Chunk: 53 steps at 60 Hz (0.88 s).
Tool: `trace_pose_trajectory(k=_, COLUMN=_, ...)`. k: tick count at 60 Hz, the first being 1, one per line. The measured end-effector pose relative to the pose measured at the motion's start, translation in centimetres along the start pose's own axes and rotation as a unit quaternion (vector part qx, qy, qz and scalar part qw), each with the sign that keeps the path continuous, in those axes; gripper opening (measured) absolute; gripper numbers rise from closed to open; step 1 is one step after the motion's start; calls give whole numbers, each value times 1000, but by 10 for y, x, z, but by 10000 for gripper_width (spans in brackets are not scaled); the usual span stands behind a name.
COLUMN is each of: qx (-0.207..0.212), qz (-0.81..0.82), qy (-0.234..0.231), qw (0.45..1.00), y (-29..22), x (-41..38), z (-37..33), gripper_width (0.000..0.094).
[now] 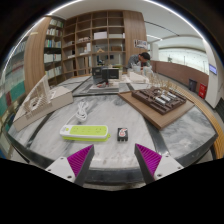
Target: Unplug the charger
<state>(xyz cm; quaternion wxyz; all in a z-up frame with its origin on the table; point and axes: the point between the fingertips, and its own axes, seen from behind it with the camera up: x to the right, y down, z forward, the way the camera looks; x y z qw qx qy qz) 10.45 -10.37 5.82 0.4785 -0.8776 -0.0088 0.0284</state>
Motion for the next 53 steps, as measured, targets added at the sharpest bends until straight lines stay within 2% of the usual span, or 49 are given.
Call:
trace_pose_trajectory(k=9, qx=23, qz=-14, qy=-41, qw=999, y=17, x=-43, z=-59, gripper_width=836)
trace_pose_trajectory(k=15, qx=57, qz=-26, qy=-34, qw=997, y=19, x=-53, z=-84, gripper_width=850)
trace_pose_trajectory(k=20, qx=50, qz=-14, qy=-49, qw=997, y=29, x=-55, z=-91, gripper_width=847)
trace_pose_trajectory(k=32, qx=64, qz=-88, qy=-17, qw=994, y=27, x=-31, z=-101, gripper_width=836)
trace_pose_trajectory(k=53, qx=55, qz=-16, qy=-67, qw=996, y=29, x=-32, z=-97, gripper_width=844)
